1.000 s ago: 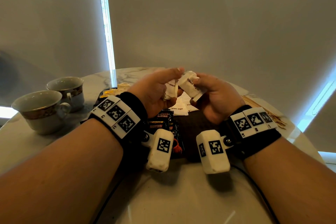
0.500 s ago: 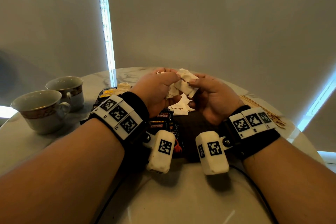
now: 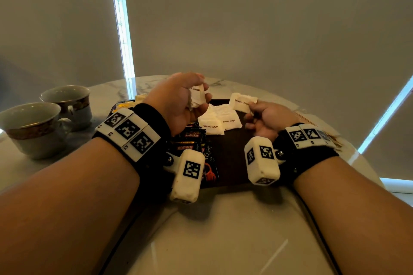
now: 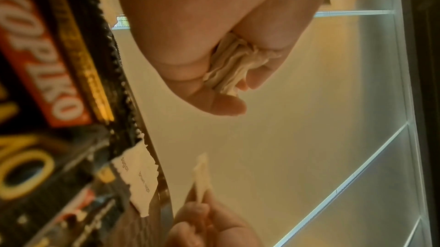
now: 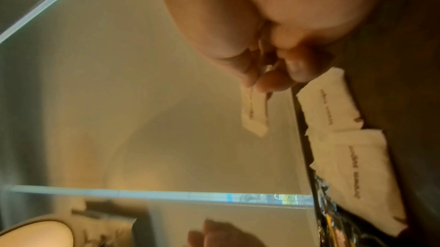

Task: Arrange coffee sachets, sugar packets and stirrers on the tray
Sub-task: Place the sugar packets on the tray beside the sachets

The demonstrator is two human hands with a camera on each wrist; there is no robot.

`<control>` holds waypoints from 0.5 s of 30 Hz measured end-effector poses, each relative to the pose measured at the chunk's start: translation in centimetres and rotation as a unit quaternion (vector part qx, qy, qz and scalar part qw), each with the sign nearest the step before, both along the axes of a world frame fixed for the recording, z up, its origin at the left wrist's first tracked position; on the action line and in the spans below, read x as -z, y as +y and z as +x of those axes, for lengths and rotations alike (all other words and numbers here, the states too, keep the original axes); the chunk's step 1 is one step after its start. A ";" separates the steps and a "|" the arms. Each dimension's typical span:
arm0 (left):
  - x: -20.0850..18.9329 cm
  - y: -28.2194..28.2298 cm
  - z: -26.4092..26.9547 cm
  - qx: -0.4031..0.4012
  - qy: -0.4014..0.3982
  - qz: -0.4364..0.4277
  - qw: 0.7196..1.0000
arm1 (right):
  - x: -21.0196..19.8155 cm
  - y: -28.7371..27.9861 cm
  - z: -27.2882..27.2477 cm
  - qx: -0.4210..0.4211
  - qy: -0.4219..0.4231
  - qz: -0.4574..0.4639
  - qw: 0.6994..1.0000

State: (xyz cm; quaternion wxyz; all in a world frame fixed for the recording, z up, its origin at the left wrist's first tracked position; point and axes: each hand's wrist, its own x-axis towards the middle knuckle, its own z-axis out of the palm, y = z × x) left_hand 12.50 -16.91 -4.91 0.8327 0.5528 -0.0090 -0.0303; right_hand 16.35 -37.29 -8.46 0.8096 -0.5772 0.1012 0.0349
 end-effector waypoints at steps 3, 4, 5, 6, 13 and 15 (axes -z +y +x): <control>-0.1 0.0 -0.1 -0.004 0.005 -0.004 1.000 | 0.6 -0.3 0.3 -0.023 0.062 -0.038 0.997; -0.1 0.0 -0.1 -0.005 0.005 -0.005 1.000 | 0.6 -0.3 0.3 -0.028 0.079 -0.051 0.995; -0.2 0.0 -0.1 -0.005 0.005 -0.007 1.000 | 0.5 -0.3 0.1 -0.030 0.094 -0.065 0.993; -0.2 -0.1 -0.1 -0.004 0.005 -0.008 1.000 | 0.4 -0.3 0.0 -0.030 0.106 -0.079 0.991; -0.2 -0.2 -0.3 -0.001 0.012 -0.010 1.000 | 0.2 -0.6 0.0 -0.066 0.137 -0.136 0.979; -0.2 -0.2 -0.3 0.001 0.013 -0.010 1.000 | 0.3 -0.6 0.1 -0.072 0.134 -0.152 0.977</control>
